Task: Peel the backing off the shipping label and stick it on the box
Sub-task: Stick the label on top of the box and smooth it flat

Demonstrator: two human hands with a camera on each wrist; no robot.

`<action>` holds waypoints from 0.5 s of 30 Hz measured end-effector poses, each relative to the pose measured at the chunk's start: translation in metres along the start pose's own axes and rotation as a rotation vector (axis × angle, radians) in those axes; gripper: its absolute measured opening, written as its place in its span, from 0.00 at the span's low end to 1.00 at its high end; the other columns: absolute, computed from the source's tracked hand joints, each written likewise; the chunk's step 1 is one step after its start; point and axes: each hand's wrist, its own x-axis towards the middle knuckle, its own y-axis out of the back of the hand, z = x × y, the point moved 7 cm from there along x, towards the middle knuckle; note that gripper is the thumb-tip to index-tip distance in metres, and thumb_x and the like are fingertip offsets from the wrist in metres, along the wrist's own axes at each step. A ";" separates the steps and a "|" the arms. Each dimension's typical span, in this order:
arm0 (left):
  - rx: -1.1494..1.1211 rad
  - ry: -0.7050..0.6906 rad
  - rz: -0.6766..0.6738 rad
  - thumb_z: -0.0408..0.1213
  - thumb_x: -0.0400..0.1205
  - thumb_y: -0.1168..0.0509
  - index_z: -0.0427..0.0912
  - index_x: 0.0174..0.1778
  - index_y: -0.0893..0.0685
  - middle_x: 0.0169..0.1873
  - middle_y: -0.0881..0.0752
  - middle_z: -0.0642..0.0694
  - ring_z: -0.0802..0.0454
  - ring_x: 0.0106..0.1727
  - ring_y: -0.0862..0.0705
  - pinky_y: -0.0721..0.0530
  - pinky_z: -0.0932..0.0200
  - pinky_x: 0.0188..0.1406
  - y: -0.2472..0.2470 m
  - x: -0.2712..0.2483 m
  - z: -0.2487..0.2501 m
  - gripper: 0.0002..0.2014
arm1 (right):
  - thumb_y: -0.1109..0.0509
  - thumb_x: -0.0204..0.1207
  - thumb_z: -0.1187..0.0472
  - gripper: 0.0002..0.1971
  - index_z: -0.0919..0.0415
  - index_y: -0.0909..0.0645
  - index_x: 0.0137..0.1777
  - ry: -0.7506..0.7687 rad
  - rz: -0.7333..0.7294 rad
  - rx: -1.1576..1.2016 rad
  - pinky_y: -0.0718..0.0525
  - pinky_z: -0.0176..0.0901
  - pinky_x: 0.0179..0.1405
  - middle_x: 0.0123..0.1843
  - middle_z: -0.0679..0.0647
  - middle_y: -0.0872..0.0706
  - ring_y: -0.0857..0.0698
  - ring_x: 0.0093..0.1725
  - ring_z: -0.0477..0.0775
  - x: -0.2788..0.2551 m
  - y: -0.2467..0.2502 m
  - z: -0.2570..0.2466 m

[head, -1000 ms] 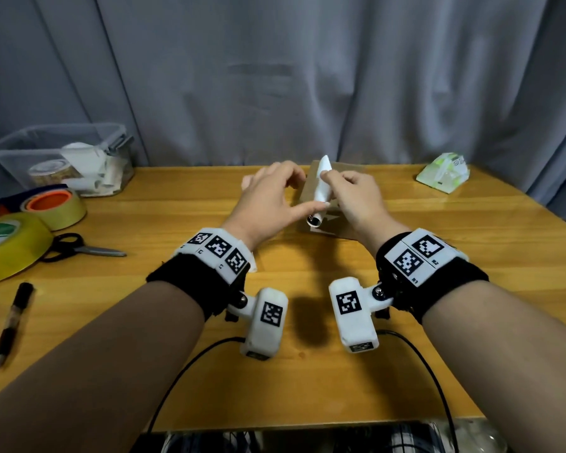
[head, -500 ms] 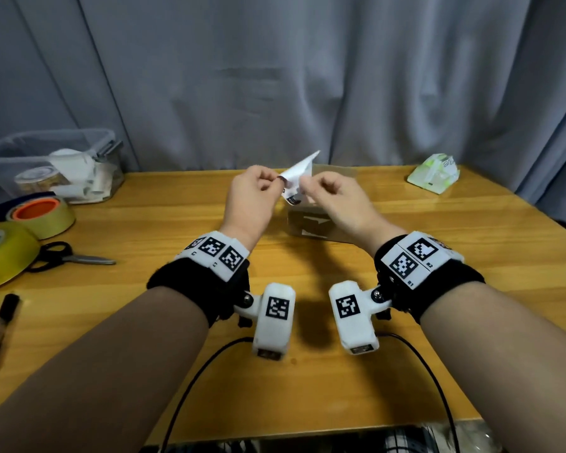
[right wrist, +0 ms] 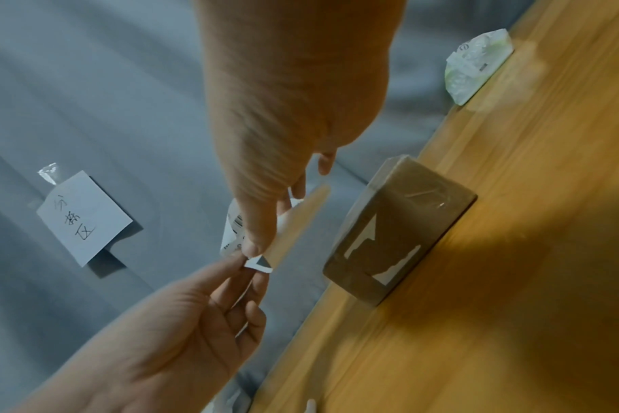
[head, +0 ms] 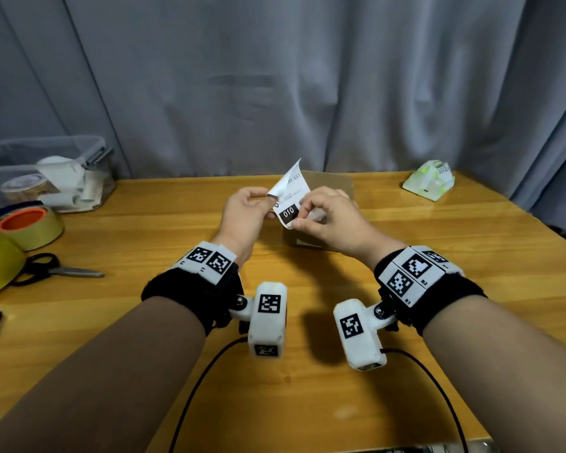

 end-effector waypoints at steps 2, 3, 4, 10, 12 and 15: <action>0.003 0.047 0.003 0.31 0.80 0.35 0.44 0.41 0.19 0.31 0.15 0.49 0.59 0.27 0.21 0.30 0.75 0.16 -0.003 0.002 -0.002 0.04 | 0.24 0.69 0.50 0.07 0.51 0.17 0.40 0.007 -0.008 0.000 0.35 0.57 0.71 0.57 0.45 0.16 0.27 0.65 0.52 0.001 -0.004 0.004; -0.007 0.084 0.018 0.31 0.79 0.36 0.46 0.38 0.19 0.30 0.15 0.50 0.60 0.25 0.21 0.31 0.74 0.15 -0.003 0.004 -0.003 0.06 | 0.24 0.69 0.52 0.07 0.52 0.16 0.41 0.004 -0.009 -0.002 0.36 0.59 0.72 0.59 0.45 0.16 0.28 0.67 0.53 0.001 -0.005 0.006; -0.032 0.132 0.035 0.31 0.80 0.36 0.46 0.37 0.20 0.27 0.15 0.51 0.61 0.22 0.21 0.32 0.73 0.12 -0.003 0.006 -0.005 0.07 | 0.24 0.69 0.53 0.06 0.53 0.15 0.42 0.000 -0.011 -0.004 0.37 0.59 0.73 0.61 0.45 0.17 0.30 0.70 0.53 0.002 -0.005 0.009; -0.221 0.321 0.010 0.34 0.83 0.39 0.44 0.40 0.22 0.38 0.14 0.45 0.56 0.19 0.13 0.24 0.72 0.10 -0.009 0.019 -0.008 0.06 | 0.24 0.70 0.55 0.07 0.55 0.14 0.45 0.009 -0.060 -0.047 0.41 0.47 0.75 0.71 0.48 0.23 0.36 0.74 0.54 0.010 -0.010 0.019; -0.208 0.292 0.031 0.33 0.83 0.40 0.43 0.41 0.22 0.36 0.15 0.44 0.54 0.20 0.13 0.16 0.67 0.19 -0.008 0.027 -0.007 0.06 | 0.26 0.72 0.52 0.11 0.54 0.15 0.51 0.018 -0.049 -0.029 0.40 0.40 0.71 0.71 0.49 0.23 0.34 0.73 0.54 0.014 -0.009 0.021; -0.188 0.206 0.105 0.32 0.83 0.40 0.40 0.50 0.22 0.42 0.15 0.41 0.53 0.31 0.15 0.15 0.71 0.24 -0.001 0.041 -0.007 0.03 | 0.32 0.77 0.52 0.16 0.53 0.21 0.63 -0.081 0.099 0.035 0.33 0.49 0.74 0.71 0.52 0.24 0.29 0.72 0.56 0.027 0.002 0.039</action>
